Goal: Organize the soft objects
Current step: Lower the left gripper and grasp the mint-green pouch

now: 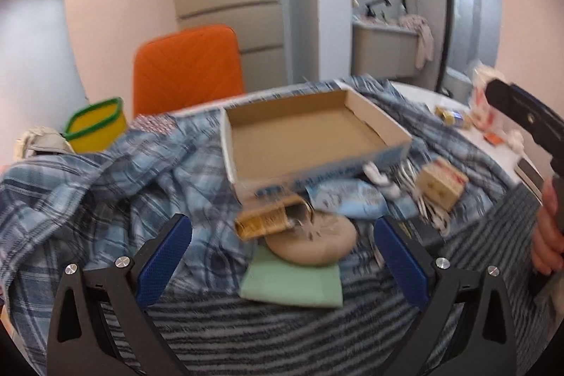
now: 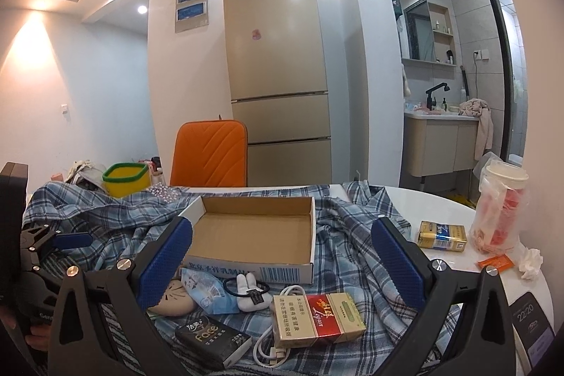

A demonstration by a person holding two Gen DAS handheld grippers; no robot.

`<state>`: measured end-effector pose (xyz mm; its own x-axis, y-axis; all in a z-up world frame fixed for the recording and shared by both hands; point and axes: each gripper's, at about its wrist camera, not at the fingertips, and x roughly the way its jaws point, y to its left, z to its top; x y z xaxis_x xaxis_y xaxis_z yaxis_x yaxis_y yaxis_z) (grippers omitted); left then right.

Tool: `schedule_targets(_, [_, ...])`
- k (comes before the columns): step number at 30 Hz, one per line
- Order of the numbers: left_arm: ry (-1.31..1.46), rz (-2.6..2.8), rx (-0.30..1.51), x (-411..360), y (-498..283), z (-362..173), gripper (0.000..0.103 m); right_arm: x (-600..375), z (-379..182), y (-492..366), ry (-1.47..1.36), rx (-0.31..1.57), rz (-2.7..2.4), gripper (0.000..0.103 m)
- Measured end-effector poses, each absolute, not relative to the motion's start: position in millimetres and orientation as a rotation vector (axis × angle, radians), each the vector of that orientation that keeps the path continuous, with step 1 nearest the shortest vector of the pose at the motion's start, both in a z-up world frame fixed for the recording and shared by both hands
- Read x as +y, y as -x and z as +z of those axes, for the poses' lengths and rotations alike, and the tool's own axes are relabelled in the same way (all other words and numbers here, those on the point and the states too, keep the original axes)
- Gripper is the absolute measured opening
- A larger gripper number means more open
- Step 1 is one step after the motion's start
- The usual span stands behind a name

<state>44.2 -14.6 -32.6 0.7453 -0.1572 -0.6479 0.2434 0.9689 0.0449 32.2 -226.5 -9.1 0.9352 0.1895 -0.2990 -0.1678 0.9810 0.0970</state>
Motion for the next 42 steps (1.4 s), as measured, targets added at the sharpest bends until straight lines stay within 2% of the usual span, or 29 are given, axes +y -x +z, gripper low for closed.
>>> schedule_targets(3, [-0.131, -0.251, 0.774, -14, -47, -43, 0.103, -224, -11, -34, -0.065, 0.331, 0.196, 0.103])
schedule_targets(6, [-0.133, -0.271, 0.836, -11, -50, -54, 0.092, -222, -11, -35, -0.064, 0.343, 0.207, 0.103])
schedule_targets(10, [-0.097, -0.285, 0.893, -4, -56, -64, 0.091, -220, -9, -31, -0.056, 0.341, 0.200, 0.103])
schedule_targets(12, [-0.087, -0.293, 0.894, -4, -57, -65, 0.087, -220, -9, -29, -0.051, 0.344, 0.197, 0.103])
schedule_targets(15, [-0.123, -0.310, 0.897, -11, -55, -68, 0.077, -219, -10, -29, -0.048, 0.364, 0.202, 0.103])
schedule_targets(16, [-0.142, -0.305, 0.900, -13, -57, -70, 0.069, -219, -11, -29, -0.049, 0.373, 0.204, 0.103])
schedule_targets(33, [-0.155, -0.266, 0.755, -4, -9, -50, 0.068, -184, -40, -44, -0.031, 0.670, 0.391, 0.103])
schedule_targets(39, [-0.109, -0.247, 0.599, 6, 15, -36, 0.068, -168, -58, -57, -0.026, 0.777, 0.435, 0.103])
schedule_targets(42, [-0.054, -0.248, 0.587, 16, 12, -31, 0.068, -160, -66, -66, -0.004, 0.834, 0.431, 0.101])
